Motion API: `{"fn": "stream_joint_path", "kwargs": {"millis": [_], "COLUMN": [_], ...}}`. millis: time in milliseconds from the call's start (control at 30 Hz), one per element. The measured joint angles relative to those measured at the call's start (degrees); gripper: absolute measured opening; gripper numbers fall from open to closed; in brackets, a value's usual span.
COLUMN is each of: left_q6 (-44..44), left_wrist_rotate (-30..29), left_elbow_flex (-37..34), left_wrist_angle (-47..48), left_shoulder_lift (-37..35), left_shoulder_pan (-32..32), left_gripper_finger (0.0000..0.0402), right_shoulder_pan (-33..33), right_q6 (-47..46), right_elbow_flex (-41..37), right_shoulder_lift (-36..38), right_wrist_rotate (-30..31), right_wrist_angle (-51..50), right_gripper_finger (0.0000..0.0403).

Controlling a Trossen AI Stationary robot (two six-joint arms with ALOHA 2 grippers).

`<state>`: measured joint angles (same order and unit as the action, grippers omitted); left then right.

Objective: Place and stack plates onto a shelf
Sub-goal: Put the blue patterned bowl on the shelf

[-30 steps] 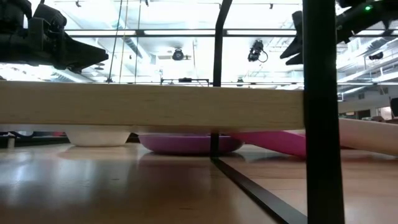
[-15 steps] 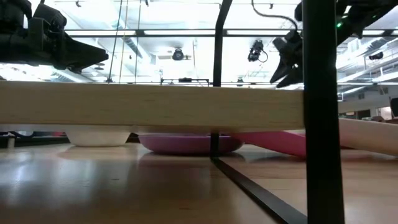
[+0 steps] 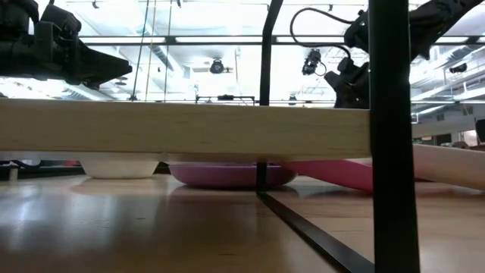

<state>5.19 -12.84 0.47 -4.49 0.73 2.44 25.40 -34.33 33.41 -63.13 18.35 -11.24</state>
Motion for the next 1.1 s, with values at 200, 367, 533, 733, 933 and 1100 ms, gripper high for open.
{"fn": "stream_joint_path", "kwargs": {"millis": [200, 367, 533, 733, 933, 1100], "left_q6": [-0.1, -0.1, -0.1, -0.1, -0.2, -0.2], "left_wrist_rotate": [0.0, 0.0, 0.0, 0.0, 0.0, 0.0], "left_elbow_flex": [0.0, 0.0, 0.0, 0.0, 0.0, 0.0], "left_wrist_angle": [0.0, 0.0, 0.0, 0.0, 0.0, 0.0], "left_shoulder_lift": [0.0, 0.0, 0.0, 0.0, 0.0, 0.0], "left_shoulder_pan": [0.0, 0.0, 0.0, 0.0, 0.0, 0.0], "left_gripper_finger": [0.0146, 0.0146, 0.0146, 0.0146, 0.0146, 0.0146], "right_shoulder_pan": [0.0, 0.0, 0.0, 0.1, 0.1, 0.1], "right_q6": [0.0, 0.0, -0.1, -2.0, -2.1, -2.0], "right_elbow_flex": [0.0, 0.0, 0.0, 0.0, 0.0, 0.0], "right_shoulder_lift": [-2.0, -2.7, -2.7, -4.0, -7.4, -9.5], "right_wrist_rotate": [1.1, 2.4, 3.1, 3.1, 3.0, 2.8], "right_wrist_angle": [-0.1, -0.1, -0.1, -0.1, -0.1, -0.1], "right_gripper_finger": [0.014, 0.014, 0.014, 0.014, 0.014, 0.014]}}
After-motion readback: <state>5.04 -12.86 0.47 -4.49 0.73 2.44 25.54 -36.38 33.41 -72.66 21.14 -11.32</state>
